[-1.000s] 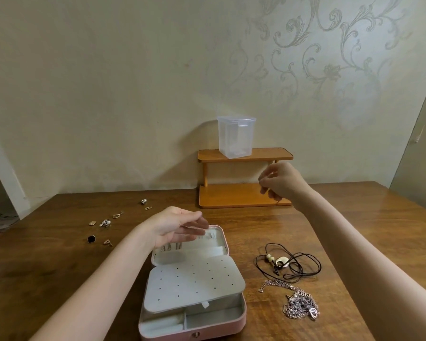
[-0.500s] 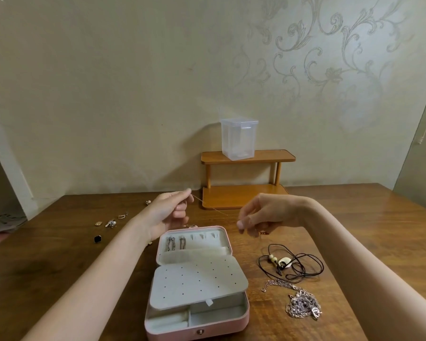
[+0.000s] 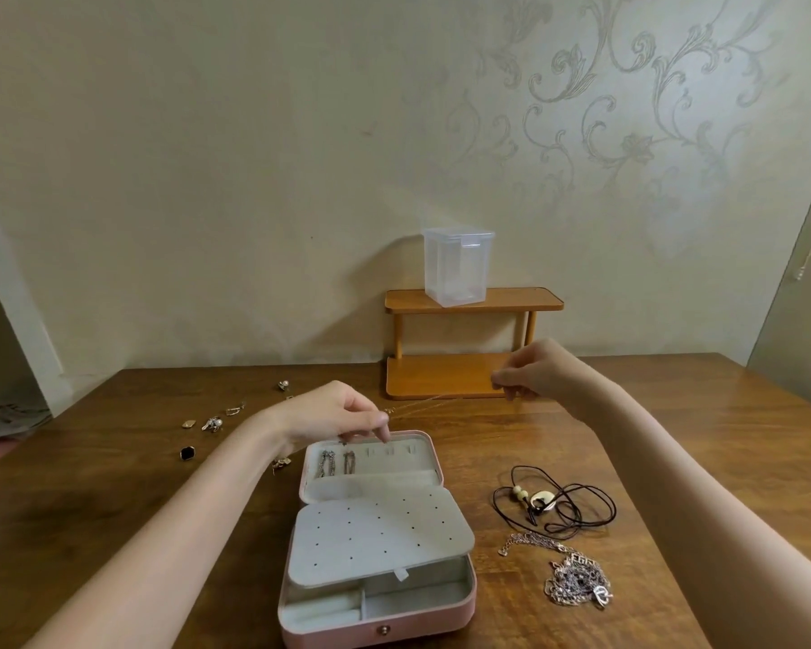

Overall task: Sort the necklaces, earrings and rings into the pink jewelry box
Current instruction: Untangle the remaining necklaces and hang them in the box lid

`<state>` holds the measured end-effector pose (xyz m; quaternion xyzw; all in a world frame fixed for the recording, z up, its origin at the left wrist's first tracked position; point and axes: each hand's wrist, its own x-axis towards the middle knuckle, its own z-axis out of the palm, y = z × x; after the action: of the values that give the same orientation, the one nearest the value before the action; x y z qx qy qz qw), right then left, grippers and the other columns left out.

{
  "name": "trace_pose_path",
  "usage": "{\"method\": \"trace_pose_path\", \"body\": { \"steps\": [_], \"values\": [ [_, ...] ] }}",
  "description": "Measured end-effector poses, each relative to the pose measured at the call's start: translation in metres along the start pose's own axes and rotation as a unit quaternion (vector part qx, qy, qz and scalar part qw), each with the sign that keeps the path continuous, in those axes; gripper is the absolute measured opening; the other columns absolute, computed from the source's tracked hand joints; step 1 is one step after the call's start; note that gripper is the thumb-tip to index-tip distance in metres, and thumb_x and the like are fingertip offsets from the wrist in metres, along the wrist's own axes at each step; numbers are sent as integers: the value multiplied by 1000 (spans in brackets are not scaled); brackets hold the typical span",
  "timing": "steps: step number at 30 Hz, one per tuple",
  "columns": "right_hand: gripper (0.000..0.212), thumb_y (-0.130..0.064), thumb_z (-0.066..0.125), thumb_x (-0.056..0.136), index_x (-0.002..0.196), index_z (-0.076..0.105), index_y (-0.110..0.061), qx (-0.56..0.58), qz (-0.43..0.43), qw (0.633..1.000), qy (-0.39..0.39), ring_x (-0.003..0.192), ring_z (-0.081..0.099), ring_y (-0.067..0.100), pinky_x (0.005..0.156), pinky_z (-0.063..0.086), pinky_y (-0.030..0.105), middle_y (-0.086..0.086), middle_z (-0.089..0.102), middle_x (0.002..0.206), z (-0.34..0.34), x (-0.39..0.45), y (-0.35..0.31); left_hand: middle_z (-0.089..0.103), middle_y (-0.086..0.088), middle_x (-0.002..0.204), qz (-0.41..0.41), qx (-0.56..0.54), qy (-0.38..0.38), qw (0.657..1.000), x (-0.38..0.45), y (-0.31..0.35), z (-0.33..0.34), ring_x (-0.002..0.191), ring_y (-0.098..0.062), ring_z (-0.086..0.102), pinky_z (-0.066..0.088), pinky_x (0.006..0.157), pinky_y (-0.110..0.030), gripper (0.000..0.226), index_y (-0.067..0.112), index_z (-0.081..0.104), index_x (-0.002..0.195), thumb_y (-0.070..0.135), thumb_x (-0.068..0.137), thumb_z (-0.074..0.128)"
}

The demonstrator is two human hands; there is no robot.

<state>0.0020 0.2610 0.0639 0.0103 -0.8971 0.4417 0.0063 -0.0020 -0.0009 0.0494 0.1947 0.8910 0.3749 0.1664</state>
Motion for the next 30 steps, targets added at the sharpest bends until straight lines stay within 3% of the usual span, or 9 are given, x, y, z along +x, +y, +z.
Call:
{"method": "trace_pose_path", "body": {
  "steps": [3,5,8,11,14,18,22,27,30],
  "values": [
    [10,-16,59,89,84,67,-13,-70,-8,985,-159,76,59,14,74,48,25,-1,68,76,4,-7,12,62,4,68,16,-40,19,999,-4,4,-8,66,-6,52,46,68,-18,29,13,64,77,26,96,46],
    [12,-19,58,89,96,67,-16,-120,-18,949,-290,90,63,12,92,47,31,-5,71,89,12,-11,14,55,8,59,32,35,10,999,-5,13,-10,57,-1,48,42,62,-13,29,15,61,75,25,97,45],
    [27,-25,55,92,116,62,-16,-164,-54,941,-293,109,59,13,100,43,33,-3,66,114,28,-7,6,54,9,63,57,168,-36,983,-2,29,-8,57,1,49,40,64,-11,27,22,60,74,26,96,46],
    [38,-31,42,97,125,55,-8,69,-83,948,-300,116,56,14,100,41,24,5,60,124,49,-6,-13,54,9,64,68,206,-61,974,2,38,-5,56,0,47,39,62,-16,27,24,60,73,26,96,47],
    [39,-30,36,99,114,59,-3,244,-50,903,-349,95,63,18,91,48,26,9,66,98,67,-7,-23,54,8,61,71,197,-26,978,3,35,-9,54,-3,46,37,59,-19,32,24,57,65,25,96,47],
    [25,-20,49,95,94,69,-6,178,-8,954,-240,59,42,9,60,41,21,0,44,64,53,0,-20,56,8,62,52,153,69,984,3,13,-21,63,-4,51,38,62,-17,27,22,68,74,28,94,51],
    [17,-21,59,88,87,71,-9,88,-2,986,-141,55,35,9,53,35,20,-3,41,57,29,5,-25,63,-4,72,21,-82,92,992,8,-22,-19,80,-15,55,44,76,-26,19,22,76,77,22,88,60],
    [18,-21,62,86,88,70,-6,-6,-115,993,-23,52,39,9,44,33,15,-1,53,62,25,19,-58,70,-5,96,-1,-312,64,948,15,-50,-7,87,-16,56,50,79,-25,20,11,73,94,18,76,67],
    [19,-20,62,87,95,70,-4,-61,-161,985,4,60,47,7,48,36,10,-3,56,69,33,29,-74,65,-1,114,-38,-300,110,947,22,-61,-6,101,-13,57,47,86,-24,30,13,69,103,27,76,69]
  ]
}}
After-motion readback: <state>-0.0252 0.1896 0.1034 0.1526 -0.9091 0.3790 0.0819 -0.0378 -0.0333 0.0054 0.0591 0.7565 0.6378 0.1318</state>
